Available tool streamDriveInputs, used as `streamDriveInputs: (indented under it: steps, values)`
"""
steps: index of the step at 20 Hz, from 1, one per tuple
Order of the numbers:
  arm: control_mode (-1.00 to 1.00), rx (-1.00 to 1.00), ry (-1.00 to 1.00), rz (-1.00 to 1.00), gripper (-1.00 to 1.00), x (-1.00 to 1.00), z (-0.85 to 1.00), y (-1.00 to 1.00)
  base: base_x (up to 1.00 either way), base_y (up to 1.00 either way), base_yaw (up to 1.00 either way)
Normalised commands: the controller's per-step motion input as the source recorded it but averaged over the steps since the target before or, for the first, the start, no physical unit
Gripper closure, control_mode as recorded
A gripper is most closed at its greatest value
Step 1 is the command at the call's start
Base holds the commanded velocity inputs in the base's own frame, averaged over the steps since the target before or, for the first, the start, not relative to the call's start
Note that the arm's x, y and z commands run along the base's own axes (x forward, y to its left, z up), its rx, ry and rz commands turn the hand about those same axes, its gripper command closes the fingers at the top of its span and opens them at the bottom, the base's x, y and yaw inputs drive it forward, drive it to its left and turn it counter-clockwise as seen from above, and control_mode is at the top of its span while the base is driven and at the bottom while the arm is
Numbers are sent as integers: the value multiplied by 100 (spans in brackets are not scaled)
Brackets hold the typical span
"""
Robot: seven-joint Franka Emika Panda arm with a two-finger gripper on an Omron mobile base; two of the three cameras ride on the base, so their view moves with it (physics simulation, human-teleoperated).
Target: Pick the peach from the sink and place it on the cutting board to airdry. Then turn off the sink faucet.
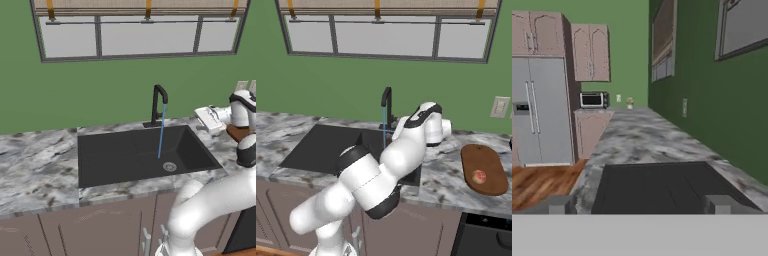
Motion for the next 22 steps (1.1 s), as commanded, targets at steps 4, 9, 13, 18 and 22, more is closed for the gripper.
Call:
streamDriveInputs:
  steps: [4, 9, 13, 18, 22]
  values:
    - [-100, 4, -1, 4, -100, 20, -12, -2, 0, 0, 0]
    - [-100, 3, -1, -9, -100, 25, -1, 0, 0, 0, 0]
    - [-100, 4, 0, -20, -100, 27, 0, 0, 0, 0, 0]
    - [-100, 0, 1, -18, -100, 28, -1, 6, 0, 0, 0]
    - [-100, 0, 1, -12, -100, 27, -10, 18, 0, 0, 0]
